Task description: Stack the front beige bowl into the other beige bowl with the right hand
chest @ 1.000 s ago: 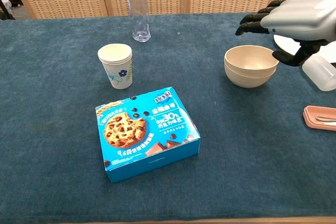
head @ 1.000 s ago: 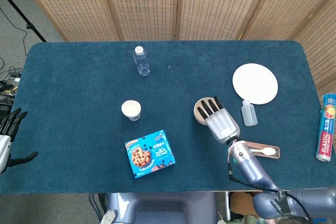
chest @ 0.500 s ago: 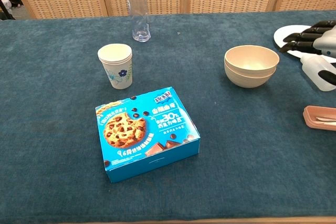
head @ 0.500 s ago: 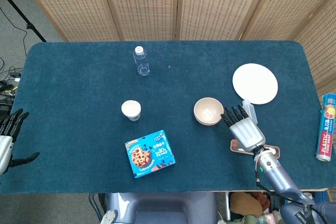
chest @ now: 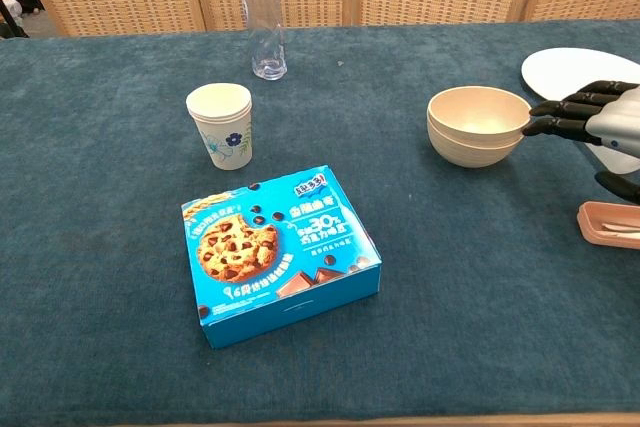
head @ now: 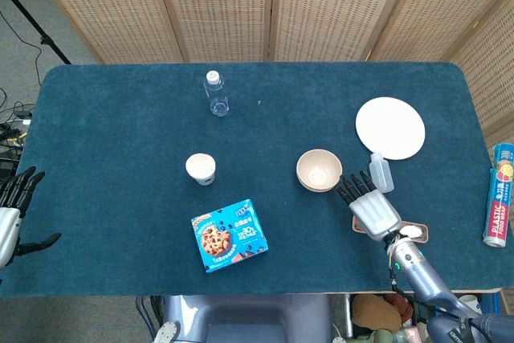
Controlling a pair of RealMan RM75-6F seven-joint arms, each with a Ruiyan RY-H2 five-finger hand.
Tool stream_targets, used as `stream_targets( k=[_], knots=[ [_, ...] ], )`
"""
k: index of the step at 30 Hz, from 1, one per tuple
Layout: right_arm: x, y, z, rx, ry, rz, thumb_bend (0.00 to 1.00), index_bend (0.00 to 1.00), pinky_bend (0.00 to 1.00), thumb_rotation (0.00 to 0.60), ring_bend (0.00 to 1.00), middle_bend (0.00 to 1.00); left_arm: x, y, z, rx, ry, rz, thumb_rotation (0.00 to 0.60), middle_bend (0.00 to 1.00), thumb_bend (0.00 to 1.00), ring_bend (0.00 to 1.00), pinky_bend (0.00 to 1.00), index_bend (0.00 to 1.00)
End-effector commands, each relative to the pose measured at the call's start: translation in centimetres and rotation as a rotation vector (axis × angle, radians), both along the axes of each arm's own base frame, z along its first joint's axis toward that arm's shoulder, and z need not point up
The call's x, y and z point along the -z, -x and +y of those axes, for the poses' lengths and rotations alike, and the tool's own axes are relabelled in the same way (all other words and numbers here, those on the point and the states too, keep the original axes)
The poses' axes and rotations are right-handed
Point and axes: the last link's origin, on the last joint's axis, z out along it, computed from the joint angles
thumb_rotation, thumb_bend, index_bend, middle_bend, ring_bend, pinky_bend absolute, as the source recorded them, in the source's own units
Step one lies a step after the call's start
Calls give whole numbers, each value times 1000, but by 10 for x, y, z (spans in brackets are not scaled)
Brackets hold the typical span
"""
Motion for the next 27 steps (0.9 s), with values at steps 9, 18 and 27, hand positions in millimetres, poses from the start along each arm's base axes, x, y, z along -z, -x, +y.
stream_targets(
  k=[9,18,27],
  knots=[
    [5,-5,-1,-32,21,-20,627,0,0,600,0,0,-1,0,0,-1,-4,-3,600,0,0,0,0,0],
    [6,-5,5,-66,5,34,630,0,0,600,0,0,-1,0,-1,2,-6,-4,600,0,0,0,0,0],
    [12,-1,14,-107,11,92,634,0,0,600,0,0,-1,0,-1,0,-7,-5,600,0,0,0,0,0]
  ],
)
